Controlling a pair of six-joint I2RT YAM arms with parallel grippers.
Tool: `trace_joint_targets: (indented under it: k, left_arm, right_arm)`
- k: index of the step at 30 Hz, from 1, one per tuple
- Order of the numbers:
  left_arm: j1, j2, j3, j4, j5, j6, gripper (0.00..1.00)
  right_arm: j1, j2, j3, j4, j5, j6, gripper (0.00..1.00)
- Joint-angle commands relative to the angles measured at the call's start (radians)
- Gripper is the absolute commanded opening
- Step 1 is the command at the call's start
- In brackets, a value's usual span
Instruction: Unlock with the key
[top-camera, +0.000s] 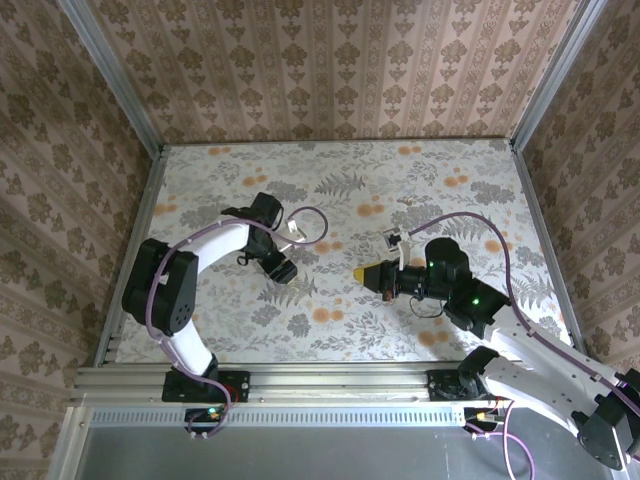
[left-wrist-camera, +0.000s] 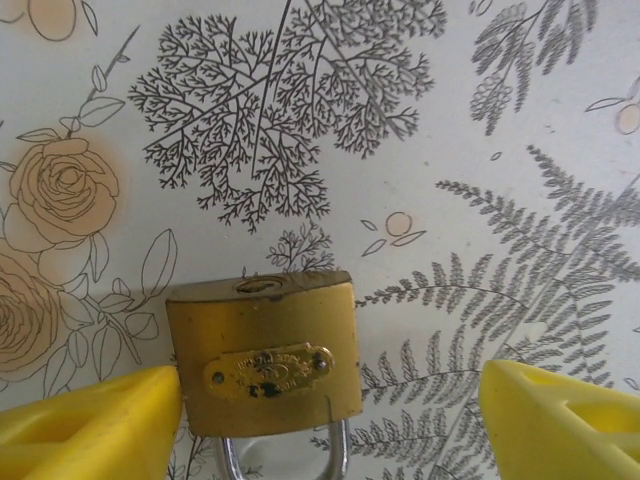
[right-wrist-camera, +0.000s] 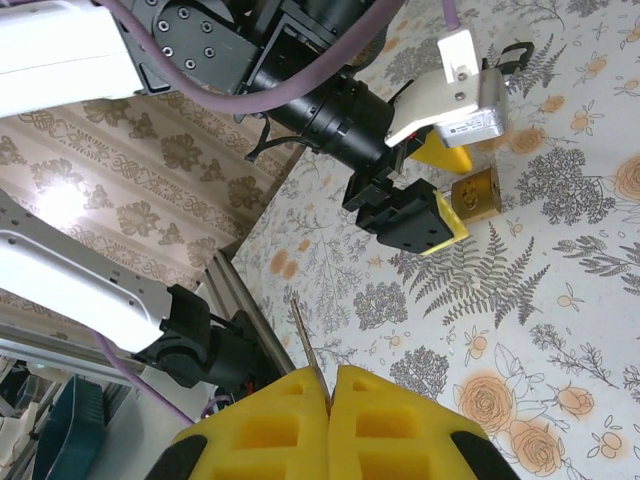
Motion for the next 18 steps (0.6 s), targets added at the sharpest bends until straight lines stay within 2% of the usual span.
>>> trace_joint_targets:
  k: [1,12,18]
  left_arm:
    - [0.005,0.029,0.018,-0.017,-0.018,0.037,0.78]
    - [0.051,0.087,0.026,-0.011,-0.070,0.026,0.73]
    - [0.049,0.092,0.027,-0.006,-0.055,0.020,0.74]
  right_arm:
    - [0.001,-0.016,-0.023,0.001,0.024,-0.003,0.00]
    - [0.000,-0.006,-0.029,0.017,0.024,0.000,0.00]
    - [0.001,-0.009,-0.035,0.019,0.029,0.002,0.00]
